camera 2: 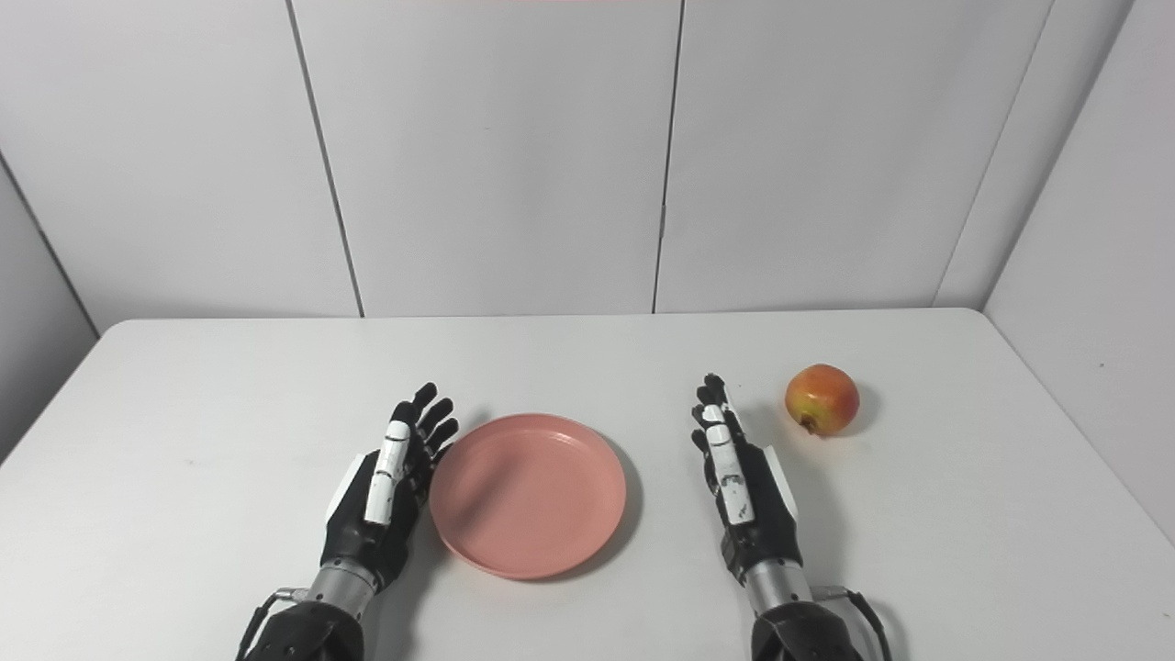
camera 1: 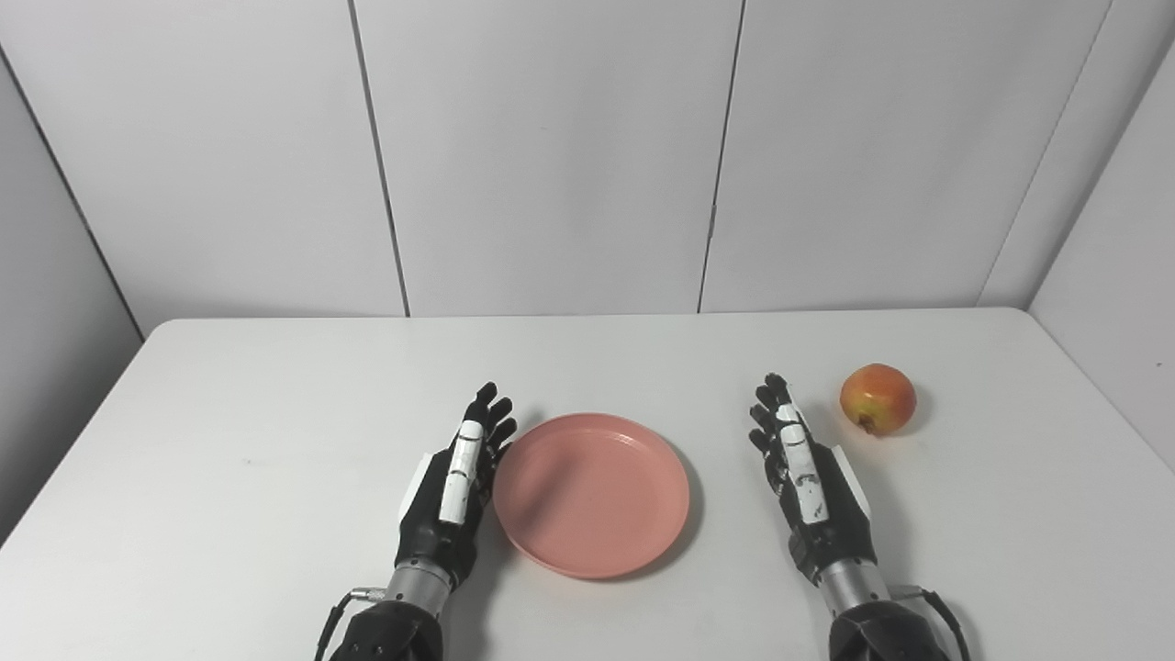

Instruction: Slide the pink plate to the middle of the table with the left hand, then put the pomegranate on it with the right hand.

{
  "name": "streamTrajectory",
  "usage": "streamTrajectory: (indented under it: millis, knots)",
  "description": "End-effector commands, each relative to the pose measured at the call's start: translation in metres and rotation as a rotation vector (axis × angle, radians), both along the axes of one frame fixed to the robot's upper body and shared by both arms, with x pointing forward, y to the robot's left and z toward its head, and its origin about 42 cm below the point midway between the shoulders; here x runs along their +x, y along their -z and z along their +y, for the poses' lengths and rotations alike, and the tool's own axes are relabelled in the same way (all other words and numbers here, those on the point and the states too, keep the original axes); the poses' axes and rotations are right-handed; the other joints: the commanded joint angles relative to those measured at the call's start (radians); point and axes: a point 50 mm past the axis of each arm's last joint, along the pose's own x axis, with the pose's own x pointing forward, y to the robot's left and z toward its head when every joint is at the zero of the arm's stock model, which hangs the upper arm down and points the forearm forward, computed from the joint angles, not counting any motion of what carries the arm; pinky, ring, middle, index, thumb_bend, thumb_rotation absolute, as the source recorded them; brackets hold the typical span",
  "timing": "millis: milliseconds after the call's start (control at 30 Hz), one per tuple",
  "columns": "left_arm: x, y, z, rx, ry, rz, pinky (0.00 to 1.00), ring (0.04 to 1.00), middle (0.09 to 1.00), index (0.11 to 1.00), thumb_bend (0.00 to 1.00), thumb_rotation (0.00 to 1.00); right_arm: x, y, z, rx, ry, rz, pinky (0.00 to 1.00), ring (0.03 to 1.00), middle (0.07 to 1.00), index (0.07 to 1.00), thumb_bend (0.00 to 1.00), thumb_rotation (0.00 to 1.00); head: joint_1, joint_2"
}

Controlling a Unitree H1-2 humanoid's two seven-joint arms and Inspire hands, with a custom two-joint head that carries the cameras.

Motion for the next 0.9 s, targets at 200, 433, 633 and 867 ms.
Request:
streamTrajectory:
  millis: [200, 433, 633, 867]
  knots:
    - [0.008, -0.017, -0.004, 0.006, 0.005, -0.085, 0.96, 0.973, 0.979, 0.974, 0.57, 1.00, 0.008, -0.028, -0.005, -0.012, -0.006, -0.079, 1.00, 1.000, 1.000, 1.000, 0.67, 0.97, 0.014, 0.019]
    - [0.009, -0.014, -0.001, 0.079, -0.003, -0.105, 0.94, 0.970, 0.982, 0.979, 0.59, 1.00, 0.008, -0.046, -0.015, -0.056, 0.004, -0.129, 1.00, 1.000, 1.000, 1.000, 0.68, 0.95, 0.019, 0.017]
    - [0.010, -0.011, 0.004, 0.104, -0.008, -0.117, 0.94, 0.973, 0.990, 0.988, 0.62, 1.00, 0.008, -0.065, -0.031, -0.135, 0.053, -0.182, 1.00, 1.000, 0.997, 0.994, 0.70, 0.92, 0.015, 0.014]
    - [0.011, -0.010, 0.011, 0.105, -0.020, -0.139, 0.94, 0.963, 0.974, 0.981, 0.60, 1.00, 0.015, -0.085, -0.055, -0.227, 0.111, -0.245, 1.00, 0.996, 0.980, 0.978, 0.77, 0.84, 0.016, 0.006]
